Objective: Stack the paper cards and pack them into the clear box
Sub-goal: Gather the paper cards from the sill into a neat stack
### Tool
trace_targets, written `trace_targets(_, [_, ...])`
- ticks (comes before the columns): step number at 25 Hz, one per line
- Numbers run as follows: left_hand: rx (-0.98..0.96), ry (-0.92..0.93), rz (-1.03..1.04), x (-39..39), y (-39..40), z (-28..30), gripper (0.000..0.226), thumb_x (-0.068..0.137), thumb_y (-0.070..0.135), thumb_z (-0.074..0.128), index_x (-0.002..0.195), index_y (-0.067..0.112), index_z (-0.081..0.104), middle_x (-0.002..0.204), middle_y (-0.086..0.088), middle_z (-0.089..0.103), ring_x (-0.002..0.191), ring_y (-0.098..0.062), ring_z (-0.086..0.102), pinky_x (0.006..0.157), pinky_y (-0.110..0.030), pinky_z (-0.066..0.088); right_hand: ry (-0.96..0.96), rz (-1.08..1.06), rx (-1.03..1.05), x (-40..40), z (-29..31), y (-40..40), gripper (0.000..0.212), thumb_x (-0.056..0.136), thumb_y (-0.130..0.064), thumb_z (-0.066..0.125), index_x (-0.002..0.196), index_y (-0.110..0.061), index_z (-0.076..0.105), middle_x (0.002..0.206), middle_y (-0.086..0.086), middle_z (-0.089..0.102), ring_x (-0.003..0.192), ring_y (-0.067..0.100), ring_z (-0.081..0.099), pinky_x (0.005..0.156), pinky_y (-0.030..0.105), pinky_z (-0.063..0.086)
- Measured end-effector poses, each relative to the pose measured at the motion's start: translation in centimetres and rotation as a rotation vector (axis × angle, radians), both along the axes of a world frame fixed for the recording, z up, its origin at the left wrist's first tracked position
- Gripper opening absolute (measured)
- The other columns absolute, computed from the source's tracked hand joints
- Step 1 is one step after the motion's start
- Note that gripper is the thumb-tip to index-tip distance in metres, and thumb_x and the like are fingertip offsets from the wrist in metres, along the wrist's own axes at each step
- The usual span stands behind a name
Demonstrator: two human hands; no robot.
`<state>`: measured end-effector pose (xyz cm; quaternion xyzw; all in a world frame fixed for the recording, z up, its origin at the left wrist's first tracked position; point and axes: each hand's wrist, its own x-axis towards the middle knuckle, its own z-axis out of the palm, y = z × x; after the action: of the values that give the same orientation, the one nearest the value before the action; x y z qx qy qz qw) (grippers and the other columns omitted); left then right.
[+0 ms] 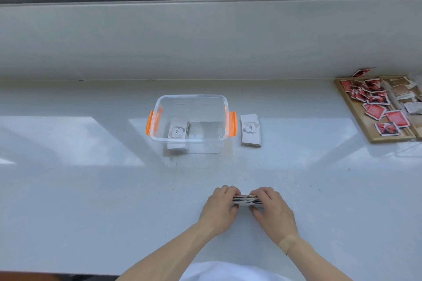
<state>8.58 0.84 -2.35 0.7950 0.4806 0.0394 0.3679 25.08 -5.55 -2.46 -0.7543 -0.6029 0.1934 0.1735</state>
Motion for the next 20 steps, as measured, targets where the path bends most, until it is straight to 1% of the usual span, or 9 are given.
trace_targets(2, [-0.025, -0.050, 0.072, 0.0, -0.3, -0.3, 0.021, 0.087, 0.015, 0.053, 0.108, 0.017, 0.051, 0.109, 0.000, 0.056, 0.103, -0.024, 0.045, 0.083, -0.037, 0.043, 0.015, -0.004, -0.025, -0.1, 0.0, 0.1, 0.024, 0.079, -0.023, 0.071, 0.100, -0.029, 0.061, 0.102, -0.014, 0.058, 0.094, 0.014, 0.057, 0.060, 0.027, 0.044])
trace_targets(4, [-0.008, -0.039, 0.100, 0.0, -0.5, -0.5, 0.021, 0.087, 0.017, 0.054, 0.107, 0.017, 0.049, 0.108, 0.000, 0.055, 0.103, -0.023, 0.043, 0.081, -0.037, 0.044, 0.019, 0.009, -0.036, -0.7, 0.1, 0.3, 0.023, 0.081, -0.022, 0.069, 0.102, -0.026, 0.059, 0.103, -0.011, 0.056, 0.094, 0.015, 0.056, 0.060, 0.027, 0.043])
trace_targets(7, [0.106, -0.017, 0.050, -0.5, 0.1, -0.3, 0.022, 0.087, 0.023, 0.055, 0.108, 0.017, 0.050, 0.108, 0.002, 0.056, 0.102, -0.021, 0.045, 0.080, -0.038, 0.045, -0.025, 0.091, 0.029, -1.0, 0.7, 0.6, 0.027, 0.080, -0.019, 0.070, 0.103, -0.027, 0.057, 0.097, -0.008, 0.057, 0.083, 0.019, 0.056, 0.057, 0.028, 0.043])
trace_targets(9, [0.210, -0.035, 0.023, -1.0, 0.7, -0.3, 0.023, 0.087, 0.027, 0.057, 0.108, 0.018, 0.051, 0.107, 0.004, 0.057, 0.099, -0.018, 0.047, 0.078, -0.033, 0.044, -0.035, 0.110, 0.082, -0.9, 1.2, 0.8, 0.029, 0.079, -0.017, 0.072, 0.103, -0.027, 0.058, 0.094, -0.006, 0.058, 0.078, 0.020, 0.055, 0.055, 0.031, 0.046])
trace_targets(11, [0.273, 0.004, -0.015, -1.4, 0.8, -0.4, 0.022, 0.088, 0.029, 0.055, 0.107, 0.020, 0.052, 0.106, 0.005, 0.057, 0.097, -0.018, 0.048, 0.078, -0.030, 0.040, -0.040, 0.118, 0.094, -1.2, 1.5, 0.7, 0.028, 0.079, -0.017, 0.072, 0.102, -0.026, 0.060, 0.093, -0.005, 0.060, 0.077, 0.021, 0.055, 0.055, 0.032, 0.048])
trace_targets(14, [0.294, 0.150, -0.117, -1.5, 0.7, -0.7, 0.019, 0.090, 0.027, 0.048, 0.109, 0.022, 0.048, 0.108, 0.004, 0.054, 0.101, -0.022, 0.047, 0.082, -0.032, 0.037, -0.075, 0.143, 0.060, -1.7, 1.2, 0.2, 0.024, 0.081, -0.012, 0.072, 0.101, -0.022, 0.063, 0.092, -0.003, 0.060, 0.076, 0.023, 0.056, 0.055, 0.033, 0.047])
trace_targets(16, [0.304, 0.149, -0.117, -1.4, 1.1, -0.5, 0.017, 0.091, 0.026, 0.047, 0.107, 0.022, 0.047, 0.107, 0.004, 0.053, 0.099, -0.022, 0.047, 0.081, -0.032, 0.037, -0.064, 0.149, 0.066, -1.6, 1.1, 0.4, 0.025, 0.081, -0.010, 0.071, 0.102, -0.021, 0.062, 0.092, -0.002, 0.060, 0.076, 0.024, 0.055, 0.054, 0.032, 0.047])
trace_targets(18, [0.318, 0.118, -0.106, -1.4, 1.4, -0.4, 0.016, 0.090, 0.027, 0.048, 0.106, 0.023, 0.047, 0.104, 0.005, 0.054, 0.097, -0.020, 0.047, 0.080, -0.031, 0.036, -0.055, 0.154, 0.090, -1.3, 1.2, 0.6, 0.027, 0.080, -0.010, 0.070, 0.103, -0.022, 0.061, 0.092, -0.003, 0.059, 0.076, 0.023, 0.055, 0.054, 0.031, 0.045])
trace_targets(20, [0.314, 0.131, -0.107, -1.5, 1.4, -0.4, 0.016, 0.090, 0.027, 0.049, 0.105, 0.022, 0.047, 0.104, 0.004, 0.054, 0.096, -0.020, 0.046, 0.078, -0.031, 0.036, -0.065, 0.159, 0.084, -1.2, 1.1, 0.6, 0.030, 0.080, -0.011, 0.070, 0.104, -0.024, 0.060, 0.091, -0.004, 0.059, 0.075, 0.021, 0.054, 0.053, 0.030, 0.045])
